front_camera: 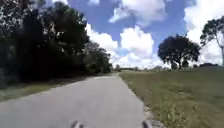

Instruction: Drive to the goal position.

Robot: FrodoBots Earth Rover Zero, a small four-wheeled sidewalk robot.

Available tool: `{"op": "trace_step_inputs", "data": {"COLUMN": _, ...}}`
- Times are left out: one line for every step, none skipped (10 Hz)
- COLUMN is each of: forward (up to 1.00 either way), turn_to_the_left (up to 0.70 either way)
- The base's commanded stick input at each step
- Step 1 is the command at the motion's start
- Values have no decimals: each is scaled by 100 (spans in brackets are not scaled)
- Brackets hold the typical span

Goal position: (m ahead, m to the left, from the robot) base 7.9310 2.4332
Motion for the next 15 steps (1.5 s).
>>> {"op": "trace_step_inputs", "data": {"forward": 70, "turn_to_the_left": 35}}
{"op": "trace_step_inputs", "data": {"forward": 70, "turn_to_the_left": 35}}
{"op": "trace_step_inputs", "data": {"forward": 70, "turn_to_the_left": 30}}
{"op": "trace_step_inputs", "data": {"forward": 70, "turn_to_the_left": 5}}
{"op": "trace_step_inputs", "data": {"forward": 70, "turn_to_the_left": 0}}
{"op": "trace_step_inputs", "data": {"forward": 70, "turn_to_the_left": 0}}
{"op": "trace_step_inputs", "data": {"forward": 70, "turn_to_the_left": 0}}
{"op": "trace_step_inputs", "data": {"forward": 70, "turn_to_the_left": 0}}
{"op": "trace_step_inputs", "data": {"forward": 70, "turn_to_the_left": 0}}
{"op": "trace_step_inputs", "data": {"forward": 70, "turn_to_the_left": 0}}
{"op": "trace_step_inputs", "data": {"forward": 70, "turn_to_the_left": 0}}
{"op": "trace_step_inputs", "data": {"forward": 70, "turn_to_the_left": 0}}
{"op": "trace_step_inputs", "data": {"forward": 70, "turn_to_the_left": 0}}
{"op": "trace_step_inputs", "data": {"forward": 70, "turn_to_the_left": 0}}
{"op": "trace_step_inputs", "data": {"forward": 70, "turn_to_the_left": 0}}
